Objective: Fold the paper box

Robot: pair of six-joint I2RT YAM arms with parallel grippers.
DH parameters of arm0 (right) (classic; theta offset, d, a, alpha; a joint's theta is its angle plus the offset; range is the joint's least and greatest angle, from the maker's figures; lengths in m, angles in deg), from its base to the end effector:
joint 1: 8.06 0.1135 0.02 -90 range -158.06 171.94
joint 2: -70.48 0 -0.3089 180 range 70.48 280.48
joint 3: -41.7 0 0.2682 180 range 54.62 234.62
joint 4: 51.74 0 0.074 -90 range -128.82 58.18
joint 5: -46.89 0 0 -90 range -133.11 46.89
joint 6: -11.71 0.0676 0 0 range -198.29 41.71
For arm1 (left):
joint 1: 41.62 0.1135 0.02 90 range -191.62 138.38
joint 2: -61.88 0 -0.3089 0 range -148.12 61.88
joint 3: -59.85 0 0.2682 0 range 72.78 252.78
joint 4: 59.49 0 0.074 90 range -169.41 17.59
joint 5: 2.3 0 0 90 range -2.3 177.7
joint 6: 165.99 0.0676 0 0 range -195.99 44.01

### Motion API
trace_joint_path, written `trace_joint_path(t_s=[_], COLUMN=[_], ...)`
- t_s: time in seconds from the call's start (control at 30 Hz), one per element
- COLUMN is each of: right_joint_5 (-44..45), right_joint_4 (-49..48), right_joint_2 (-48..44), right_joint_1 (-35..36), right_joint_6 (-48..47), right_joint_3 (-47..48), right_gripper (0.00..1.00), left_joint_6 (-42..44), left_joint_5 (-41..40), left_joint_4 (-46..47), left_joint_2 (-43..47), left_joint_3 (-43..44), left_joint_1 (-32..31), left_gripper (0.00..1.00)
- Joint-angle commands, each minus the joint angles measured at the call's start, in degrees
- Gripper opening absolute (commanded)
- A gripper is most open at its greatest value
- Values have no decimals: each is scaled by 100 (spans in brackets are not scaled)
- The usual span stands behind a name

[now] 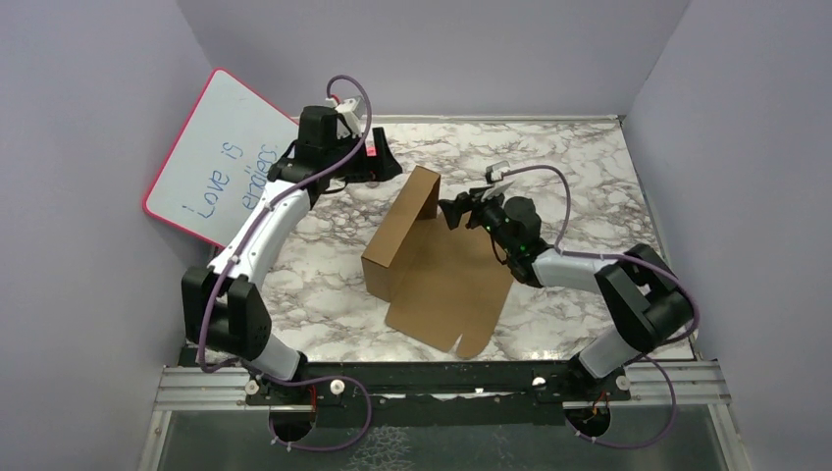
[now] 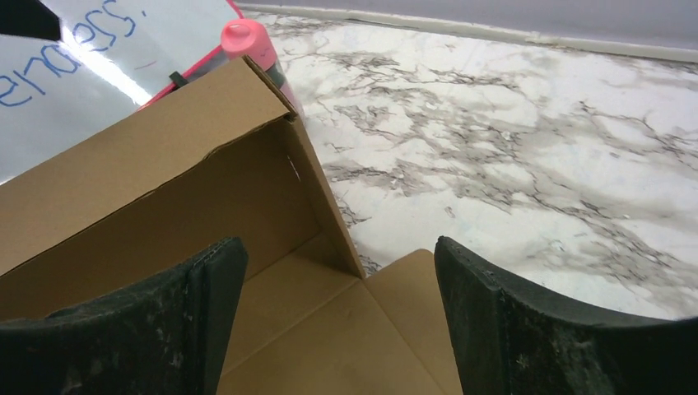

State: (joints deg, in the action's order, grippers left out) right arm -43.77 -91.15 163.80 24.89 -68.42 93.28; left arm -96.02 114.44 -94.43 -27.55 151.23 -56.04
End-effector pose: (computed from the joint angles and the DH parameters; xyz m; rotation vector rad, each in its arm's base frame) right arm 0.3180 0.2071 0.2376 -0.3376 1.6081 0.5847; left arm 0.3776 -0.1285 0.3583 0.1744 2.1909 -0.8454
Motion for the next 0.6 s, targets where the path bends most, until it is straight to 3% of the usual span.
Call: trace_joint_path(t_s=[0.0, 0.2, 0.57], right_joint_5=[789, 1181, 2334], right_joint_4=[948, 1643, 1447], right_joint_2=[-765, -1782, -3013], right_joint_1=[27, 28, 19], right_joint_6=[353, 913, 1195], right_joint_3=[-304, -756, -1878], right_gripper=[92, 99, 100], left_joint_6=[510, 716, 1300], left_joint_5=[-1723, -3876, -7187], left_joint_4=[-550, -965, -1626], left_joint_2=[618, 762, -127], left_joint_3=[218, 211, 852], left_joint_1=[-681, -2002, -3915], left_gripper=[89, 88, 86])
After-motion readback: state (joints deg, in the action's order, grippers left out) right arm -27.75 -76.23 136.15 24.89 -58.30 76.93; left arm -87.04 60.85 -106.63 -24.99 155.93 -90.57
